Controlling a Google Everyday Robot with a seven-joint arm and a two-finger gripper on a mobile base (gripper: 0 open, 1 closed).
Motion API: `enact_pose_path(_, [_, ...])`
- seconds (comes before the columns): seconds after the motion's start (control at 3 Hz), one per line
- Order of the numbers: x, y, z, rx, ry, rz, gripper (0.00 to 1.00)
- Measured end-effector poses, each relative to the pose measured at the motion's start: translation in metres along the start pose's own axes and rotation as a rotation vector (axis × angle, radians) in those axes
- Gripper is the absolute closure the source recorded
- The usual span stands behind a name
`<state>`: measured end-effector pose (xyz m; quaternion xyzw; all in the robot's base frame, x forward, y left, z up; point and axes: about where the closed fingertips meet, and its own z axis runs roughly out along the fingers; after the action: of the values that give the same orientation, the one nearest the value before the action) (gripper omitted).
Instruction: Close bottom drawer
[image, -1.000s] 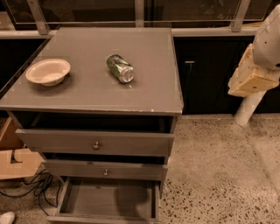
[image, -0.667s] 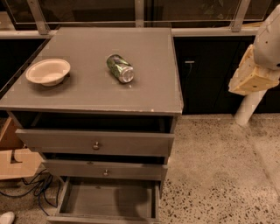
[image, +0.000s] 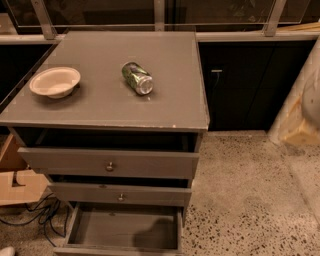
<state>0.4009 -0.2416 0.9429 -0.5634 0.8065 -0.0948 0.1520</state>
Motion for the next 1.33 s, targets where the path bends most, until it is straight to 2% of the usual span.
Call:
enact_pose_path(0.33, [0.017,0.059,0.031,-0.083,0.049,-0.019,1.00])
enact_pose_path(1.0, [0.011,0.068,0.031,-0.085,0.057,-0.005,1.00])
enact_pose_path(1.33, [-0.007,0.106,0.035,-0.088,0.050,0.027,1.00])
